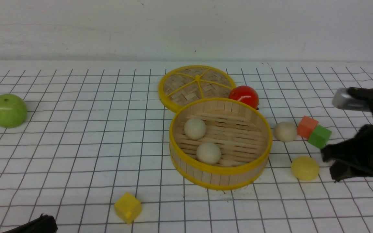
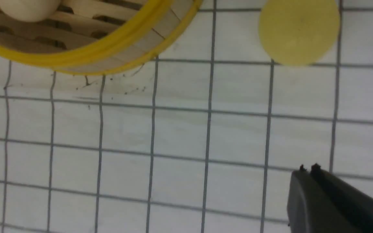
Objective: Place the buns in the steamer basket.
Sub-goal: Use the right arm to grab a steamed stuffed bun
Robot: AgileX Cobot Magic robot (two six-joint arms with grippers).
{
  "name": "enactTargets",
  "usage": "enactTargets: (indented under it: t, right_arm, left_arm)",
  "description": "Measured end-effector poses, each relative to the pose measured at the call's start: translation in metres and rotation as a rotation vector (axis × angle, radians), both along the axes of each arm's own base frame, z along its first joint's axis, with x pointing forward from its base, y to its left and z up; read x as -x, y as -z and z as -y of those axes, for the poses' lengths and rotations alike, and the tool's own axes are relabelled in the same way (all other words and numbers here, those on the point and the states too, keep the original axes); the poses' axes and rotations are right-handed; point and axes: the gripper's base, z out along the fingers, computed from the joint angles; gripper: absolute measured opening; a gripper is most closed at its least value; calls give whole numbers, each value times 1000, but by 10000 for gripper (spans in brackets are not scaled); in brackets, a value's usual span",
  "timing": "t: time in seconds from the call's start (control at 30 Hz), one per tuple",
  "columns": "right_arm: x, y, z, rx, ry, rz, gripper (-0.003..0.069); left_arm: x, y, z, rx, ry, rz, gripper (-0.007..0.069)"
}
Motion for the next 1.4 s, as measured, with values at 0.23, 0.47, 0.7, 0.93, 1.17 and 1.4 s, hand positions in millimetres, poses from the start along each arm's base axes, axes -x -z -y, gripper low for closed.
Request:
enactTargets:
  t: [0.23,0.47,0.7,0.93,1.17,1.4]
  right_arm:
    - [-59,28,-14,149,-10,-80,129]
    - [-77,47,-5,131,49,-88,287]
    - [-89,58,-6,112,67,-34,273]
    - [-94,75,-7,116,68,-55,241]
    - [-96,81,-7,118,67,-66,225]
    - [-93,74,-7,133,22,-62,8]
  left_arm:
    - [0,0,0,0,0,0,-13]
    - [0,0,0,0,0,0,-6]
    - [0,0,0,0,0,1,-3]
    - [1,1,0,-7,7,-15,0]
    - [1,2,1,-8,9,-18,5]
    - [1,2,1,-8,9,-18,15]
